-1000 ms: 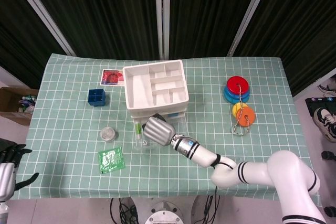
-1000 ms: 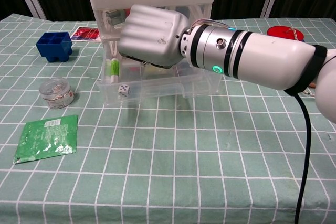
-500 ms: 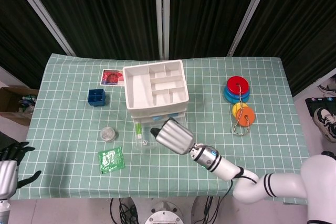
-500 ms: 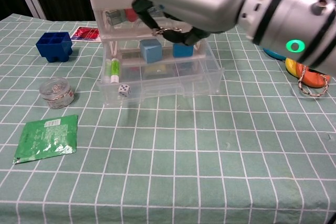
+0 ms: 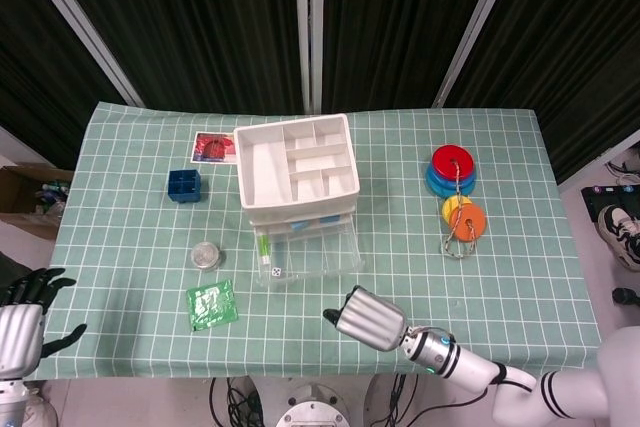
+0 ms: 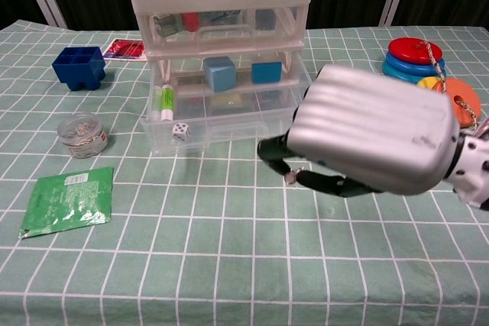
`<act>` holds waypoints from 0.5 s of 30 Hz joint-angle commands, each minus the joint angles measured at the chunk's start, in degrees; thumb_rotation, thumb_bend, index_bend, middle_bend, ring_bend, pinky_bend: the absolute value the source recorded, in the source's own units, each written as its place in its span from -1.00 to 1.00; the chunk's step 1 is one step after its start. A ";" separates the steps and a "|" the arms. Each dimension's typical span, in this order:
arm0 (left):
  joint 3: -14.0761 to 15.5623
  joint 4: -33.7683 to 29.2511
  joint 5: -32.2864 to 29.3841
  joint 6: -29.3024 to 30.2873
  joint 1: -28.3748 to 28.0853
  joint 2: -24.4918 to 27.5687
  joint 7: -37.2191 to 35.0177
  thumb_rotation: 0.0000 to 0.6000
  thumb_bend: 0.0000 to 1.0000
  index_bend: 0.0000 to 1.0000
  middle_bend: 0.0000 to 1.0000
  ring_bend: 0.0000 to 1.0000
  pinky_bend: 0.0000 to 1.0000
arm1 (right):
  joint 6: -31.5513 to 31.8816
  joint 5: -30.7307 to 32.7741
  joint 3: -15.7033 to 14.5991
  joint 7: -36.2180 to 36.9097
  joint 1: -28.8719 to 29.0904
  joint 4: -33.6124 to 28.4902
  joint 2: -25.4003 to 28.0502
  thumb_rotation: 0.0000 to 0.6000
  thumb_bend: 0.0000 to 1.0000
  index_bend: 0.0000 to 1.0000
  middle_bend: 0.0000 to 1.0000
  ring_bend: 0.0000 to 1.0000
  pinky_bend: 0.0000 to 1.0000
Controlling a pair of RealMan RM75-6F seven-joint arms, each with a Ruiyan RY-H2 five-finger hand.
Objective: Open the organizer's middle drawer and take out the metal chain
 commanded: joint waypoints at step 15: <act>0.14 0.64 0.17 0.86 0.52 0.25 -0.70 1.00 -1.00 -0.34 -0.55 -0.69 -0.59 | -1.71 -2.15 4.68 -8.08 -4.23 4.96 -3.51 1.00 -0.29 -1.00 0.91 0.83 1.00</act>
